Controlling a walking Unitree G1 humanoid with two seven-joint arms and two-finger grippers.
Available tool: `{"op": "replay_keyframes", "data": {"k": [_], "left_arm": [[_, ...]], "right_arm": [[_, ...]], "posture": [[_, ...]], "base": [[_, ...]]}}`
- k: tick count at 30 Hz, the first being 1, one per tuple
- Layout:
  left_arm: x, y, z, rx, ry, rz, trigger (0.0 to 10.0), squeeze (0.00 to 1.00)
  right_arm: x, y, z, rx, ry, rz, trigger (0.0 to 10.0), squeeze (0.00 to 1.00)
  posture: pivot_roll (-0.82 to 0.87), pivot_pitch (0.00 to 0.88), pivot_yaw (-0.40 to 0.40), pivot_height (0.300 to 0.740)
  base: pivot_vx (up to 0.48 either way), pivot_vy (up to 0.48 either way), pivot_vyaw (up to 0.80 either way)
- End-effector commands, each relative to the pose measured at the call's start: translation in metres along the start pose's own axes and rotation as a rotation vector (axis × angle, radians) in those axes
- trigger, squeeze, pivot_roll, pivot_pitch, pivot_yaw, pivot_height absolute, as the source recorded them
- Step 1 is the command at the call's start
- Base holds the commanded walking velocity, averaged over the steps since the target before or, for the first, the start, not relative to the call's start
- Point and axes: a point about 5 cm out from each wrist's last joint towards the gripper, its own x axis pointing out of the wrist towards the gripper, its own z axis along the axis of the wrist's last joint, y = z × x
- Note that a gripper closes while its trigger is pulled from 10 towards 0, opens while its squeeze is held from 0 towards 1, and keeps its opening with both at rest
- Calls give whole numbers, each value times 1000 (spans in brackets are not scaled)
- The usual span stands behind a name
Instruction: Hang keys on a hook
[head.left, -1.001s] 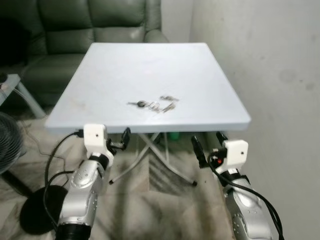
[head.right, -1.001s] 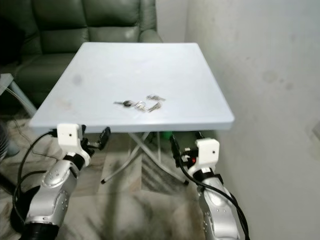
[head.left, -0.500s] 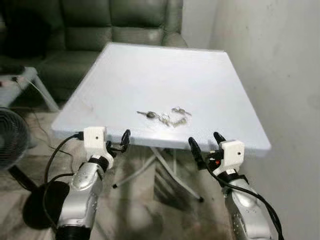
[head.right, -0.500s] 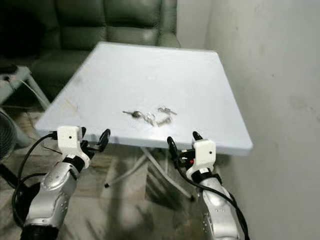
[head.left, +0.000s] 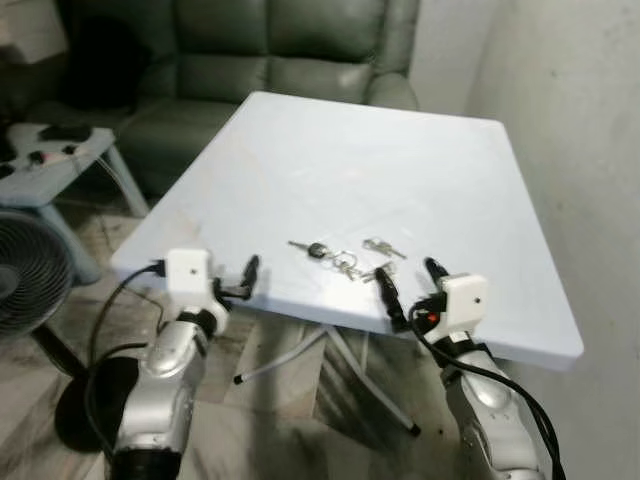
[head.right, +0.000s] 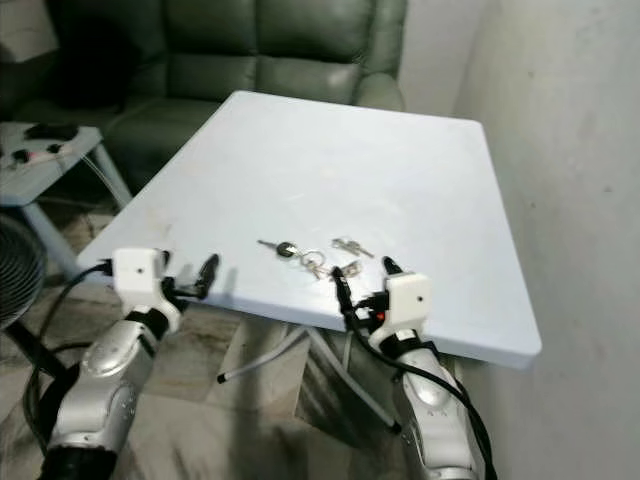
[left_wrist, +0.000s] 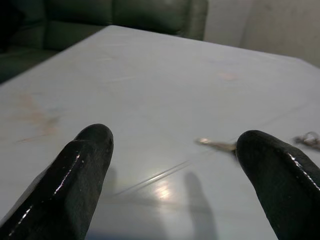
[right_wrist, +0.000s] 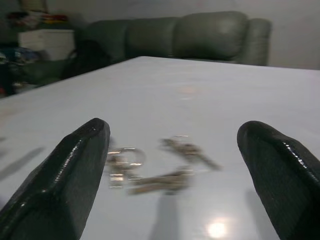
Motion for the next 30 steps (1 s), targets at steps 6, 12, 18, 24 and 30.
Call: {"op": "replay_keyframes", "data": {"k": [6,12,18,24,30], "left_arm": [[1,-8,0,4,-5,-2,10000,0],[0,-10,-1,37,-22,26,10000,0],[-4,-14,-4,25,-31,11,10000,0],[-12,-26,-11,28,-43,-52,10000,0],[-18,-35,-19,19,-25,-63,10000,0]], "right_arm": [[-2,-8,1,-6,11,-16,10000,0],[1,-10,-2,-36,52,-12,10000,0],[5,-11,-3,-86,79,18,10000,0],[14,-17,-2,-147,127,43,10000,0],[25,-33,1,-133,178,-18,10000,0]], "posture": [[45,0,-2,740],[47,0,-6,740],[48,0,-9,740],[51,0,-17,740],[67,0,-39,740]], "base": [[230,0,0],[0,0,0],[0,0,0],[0,0,0],[0,0,0]]}}
